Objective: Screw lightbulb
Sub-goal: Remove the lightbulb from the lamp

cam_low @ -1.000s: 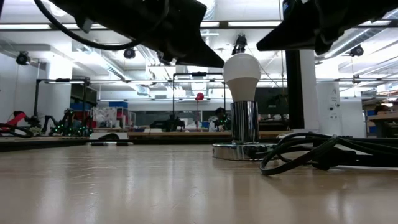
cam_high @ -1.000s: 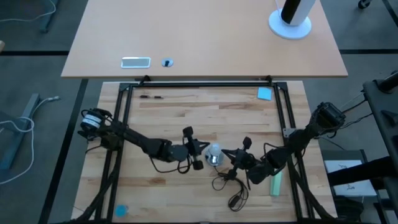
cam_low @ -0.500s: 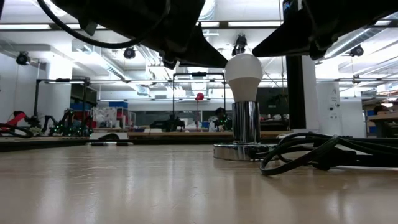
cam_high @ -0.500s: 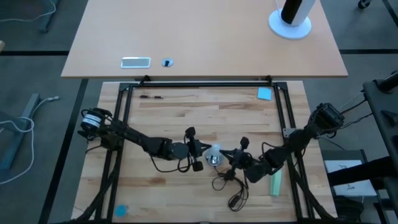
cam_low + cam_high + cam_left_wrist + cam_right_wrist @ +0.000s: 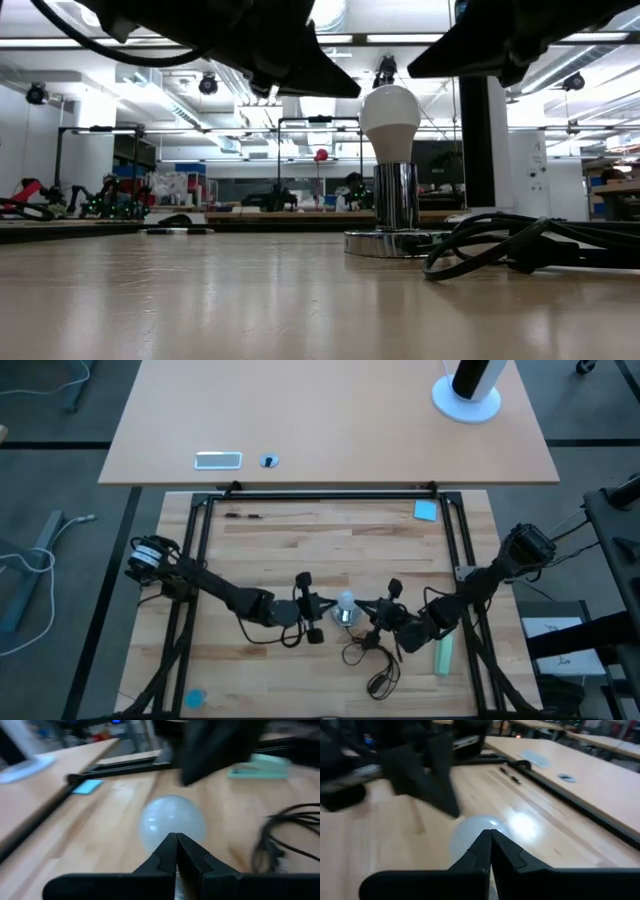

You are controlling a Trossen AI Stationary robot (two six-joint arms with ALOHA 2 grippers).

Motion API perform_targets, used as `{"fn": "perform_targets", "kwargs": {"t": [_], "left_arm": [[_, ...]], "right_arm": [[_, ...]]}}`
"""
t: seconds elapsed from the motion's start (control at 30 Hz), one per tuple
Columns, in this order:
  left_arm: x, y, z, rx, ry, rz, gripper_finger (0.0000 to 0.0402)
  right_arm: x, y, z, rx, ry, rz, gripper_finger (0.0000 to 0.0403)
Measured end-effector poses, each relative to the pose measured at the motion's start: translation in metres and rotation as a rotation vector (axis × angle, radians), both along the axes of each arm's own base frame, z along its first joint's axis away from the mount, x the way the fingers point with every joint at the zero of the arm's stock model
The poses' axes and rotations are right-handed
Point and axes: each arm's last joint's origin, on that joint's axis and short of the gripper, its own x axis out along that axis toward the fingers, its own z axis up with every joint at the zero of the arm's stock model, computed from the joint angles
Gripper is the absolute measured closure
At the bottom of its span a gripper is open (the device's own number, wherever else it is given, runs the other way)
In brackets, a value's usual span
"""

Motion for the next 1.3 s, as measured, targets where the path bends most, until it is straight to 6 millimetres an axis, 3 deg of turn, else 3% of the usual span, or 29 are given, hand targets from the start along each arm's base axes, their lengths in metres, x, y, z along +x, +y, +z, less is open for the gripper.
{"fn": "perform_targets", "kwargs": {"t": [0.17,0.53,0.87,1.03,1.2,1.3], "left_arm": [[0.001,0.008,0.001,0.034,-0.014,0.116,0.0401],[0.006,0.011,-0.005,-0.027,-0.005,0.010,0.0401],[0.001,-0.005,0.001,-0.054,-0.006,-0.127,0.0401],[-0.001,-0.003,0.003,-0.031,-0.006,-0.068,0.0401],[-0.002,0.007,0.005,0.055,-0.039,0.177,0.0401],[0.000,0.015,0.006,0.055,-0.047,0.216,0.0401]], "right_arm": [[0.002,0.002,-0.002,0.053,0.007,0.050,0.0403],[0.007,-0.002,-0.011,0.048,0.028,0.027,0.0403],[0.003,-0.005,-0.014,0.013,0.056,-0.023,0.0403],[0.000,-0.002,-0.006,0.034,0.021,-0.009,0.0403],[0.001,-0.001,-0.003,0.033,0.001,0.000,0.0403],[0.003,-0.001,-0.003,0.039,-0.005,0.006,0.0403]]}}
